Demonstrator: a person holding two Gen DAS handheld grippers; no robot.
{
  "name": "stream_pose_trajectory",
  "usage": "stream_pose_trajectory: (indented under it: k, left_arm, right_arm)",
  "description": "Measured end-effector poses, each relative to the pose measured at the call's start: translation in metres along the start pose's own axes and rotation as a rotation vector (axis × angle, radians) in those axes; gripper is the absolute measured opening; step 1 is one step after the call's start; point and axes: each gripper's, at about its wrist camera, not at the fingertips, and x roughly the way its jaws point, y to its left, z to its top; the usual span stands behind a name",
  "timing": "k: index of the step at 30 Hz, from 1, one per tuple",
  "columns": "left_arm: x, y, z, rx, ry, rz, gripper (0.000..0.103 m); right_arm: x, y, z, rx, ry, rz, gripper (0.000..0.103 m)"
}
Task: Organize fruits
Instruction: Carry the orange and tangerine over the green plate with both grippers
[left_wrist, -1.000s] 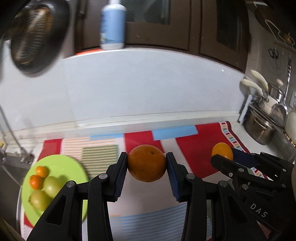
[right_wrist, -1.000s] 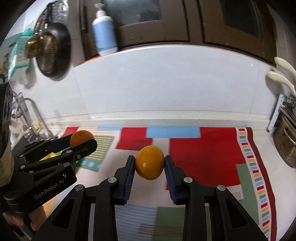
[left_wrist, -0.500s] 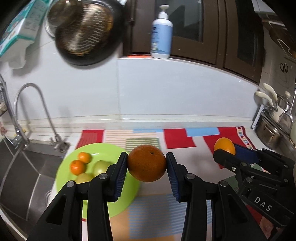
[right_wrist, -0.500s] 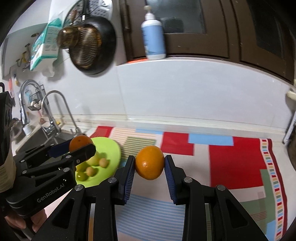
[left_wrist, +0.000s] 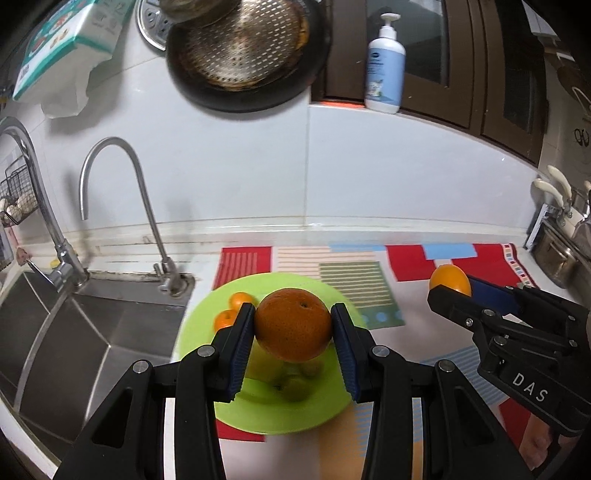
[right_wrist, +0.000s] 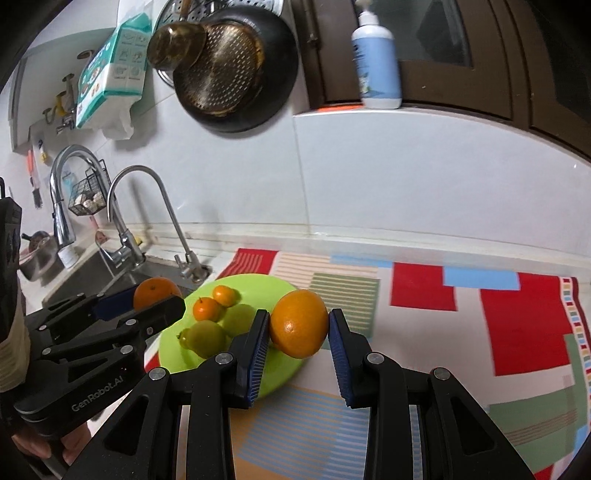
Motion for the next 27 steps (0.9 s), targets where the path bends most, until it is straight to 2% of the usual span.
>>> stream_pose_trajectory:
  k: [11, 27]
  left_arm:
    - [0.043, 0.032, 0.002, 0.036, 0.059, -0.013, 0.041]
    - [0.102, 0.046, -0.004, 0.047, 0.158, -0.06, 0.042]
  right_arm:
    - [0.051, 0.02, 0.006, -0.008, 0.048, -0.004, 0.033]
    - [0.131, 0.023, 0.01, -0.047, 0.157, 0.032, 0.034]
